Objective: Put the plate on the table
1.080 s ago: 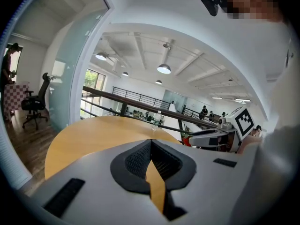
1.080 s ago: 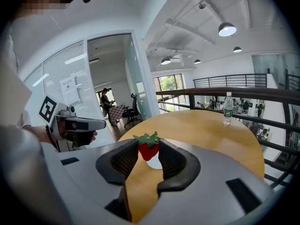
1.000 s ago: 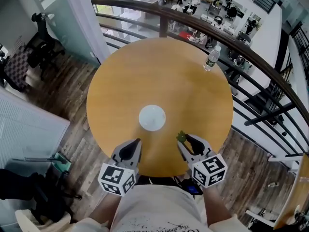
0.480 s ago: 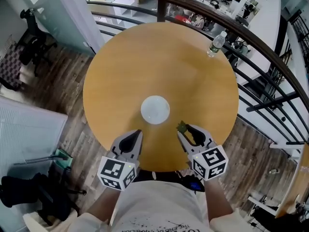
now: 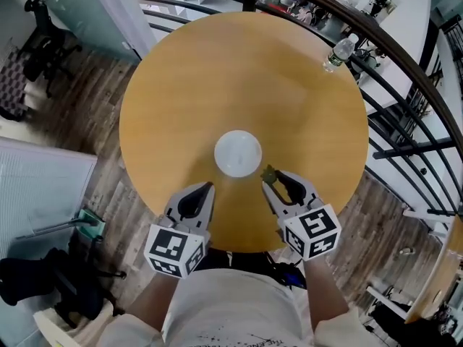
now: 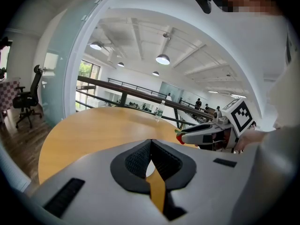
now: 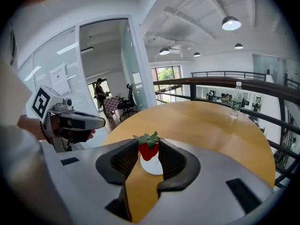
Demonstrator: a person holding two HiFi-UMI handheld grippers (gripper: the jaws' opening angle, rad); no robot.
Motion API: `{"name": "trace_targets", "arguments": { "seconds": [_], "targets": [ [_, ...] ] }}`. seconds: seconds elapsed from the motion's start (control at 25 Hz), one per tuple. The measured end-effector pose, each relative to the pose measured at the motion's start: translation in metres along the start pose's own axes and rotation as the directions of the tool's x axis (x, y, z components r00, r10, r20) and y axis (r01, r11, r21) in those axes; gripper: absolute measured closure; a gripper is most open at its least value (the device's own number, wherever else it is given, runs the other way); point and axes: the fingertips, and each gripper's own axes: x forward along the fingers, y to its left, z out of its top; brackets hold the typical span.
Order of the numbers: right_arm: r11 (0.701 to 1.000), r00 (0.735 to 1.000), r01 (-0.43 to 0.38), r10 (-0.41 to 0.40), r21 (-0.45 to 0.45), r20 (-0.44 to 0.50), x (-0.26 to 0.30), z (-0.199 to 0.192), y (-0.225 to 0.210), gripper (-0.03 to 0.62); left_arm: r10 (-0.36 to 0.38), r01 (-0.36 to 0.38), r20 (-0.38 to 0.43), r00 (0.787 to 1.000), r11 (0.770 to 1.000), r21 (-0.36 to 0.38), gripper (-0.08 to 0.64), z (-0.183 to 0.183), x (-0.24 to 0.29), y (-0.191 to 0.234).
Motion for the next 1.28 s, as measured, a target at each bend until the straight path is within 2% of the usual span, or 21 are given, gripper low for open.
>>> {"name": "trace_targets", "arguments": {
  "seconds": [0.6,1.28],
  "targets": [
    [1.000,0.998,-0.014,0.016,0.021,-0.067,0.064,-0.018,-0.021,0.443,0.023,-0.025,-0.036,0.999,0.999,-0.043,0.537,-0.013,0.036,0.033],
    [1.000,0.985,-0.016,0.013,-0.013,-0.171,0.128,-0.055,-0.036,0.443,0.017,-0.023,-0.070,0.997,0.997,-0.074,0.537,-0.031,0.059,0.051]
  ]
}}
